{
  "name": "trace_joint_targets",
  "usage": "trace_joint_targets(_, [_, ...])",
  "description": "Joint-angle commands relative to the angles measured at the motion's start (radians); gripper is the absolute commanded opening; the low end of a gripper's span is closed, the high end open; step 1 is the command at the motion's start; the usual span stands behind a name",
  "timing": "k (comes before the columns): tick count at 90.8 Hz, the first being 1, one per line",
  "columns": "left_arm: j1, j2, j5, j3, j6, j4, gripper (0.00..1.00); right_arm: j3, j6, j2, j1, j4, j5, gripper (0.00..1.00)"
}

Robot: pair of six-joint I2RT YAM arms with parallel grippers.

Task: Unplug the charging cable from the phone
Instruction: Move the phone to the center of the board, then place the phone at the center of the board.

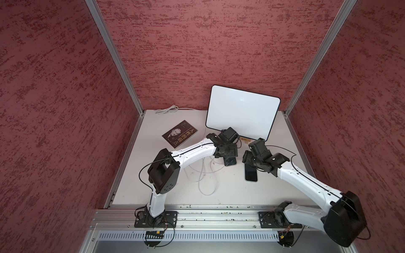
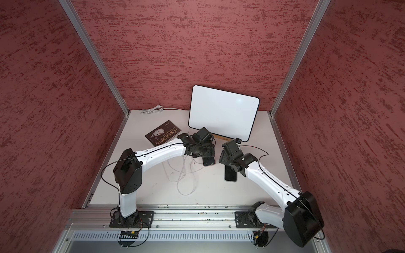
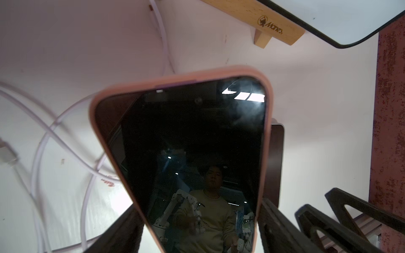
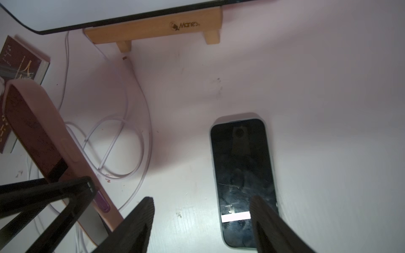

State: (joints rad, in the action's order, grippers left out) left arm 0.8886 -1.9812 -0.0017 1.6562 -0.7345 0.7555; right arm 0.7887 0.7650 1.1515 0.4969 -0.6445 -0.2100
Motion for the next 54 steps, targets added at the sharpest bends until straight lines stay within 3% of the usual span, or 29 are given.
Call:
trace_joint_targets(1, [0.023,-0.062,0.037,0.073,0.023,0.020,0.53,-0.056,0.041,-0.074,-0.047,-0.102,-0.081,0.74])
trace_joint_targets(24, [0.068,-0.195,0.056,0.191,0.051,0.093,0.52,-0.142,0.071,-0.198,-0.095,-0.116,-0.098,0.77])
trace_joint_targets(54, [0.088,-0.263,0.073,0.214,0.079,0.153,0.52,-0.165,0.077,-0.199,-0.103,-0.079,-0.077,0.77])
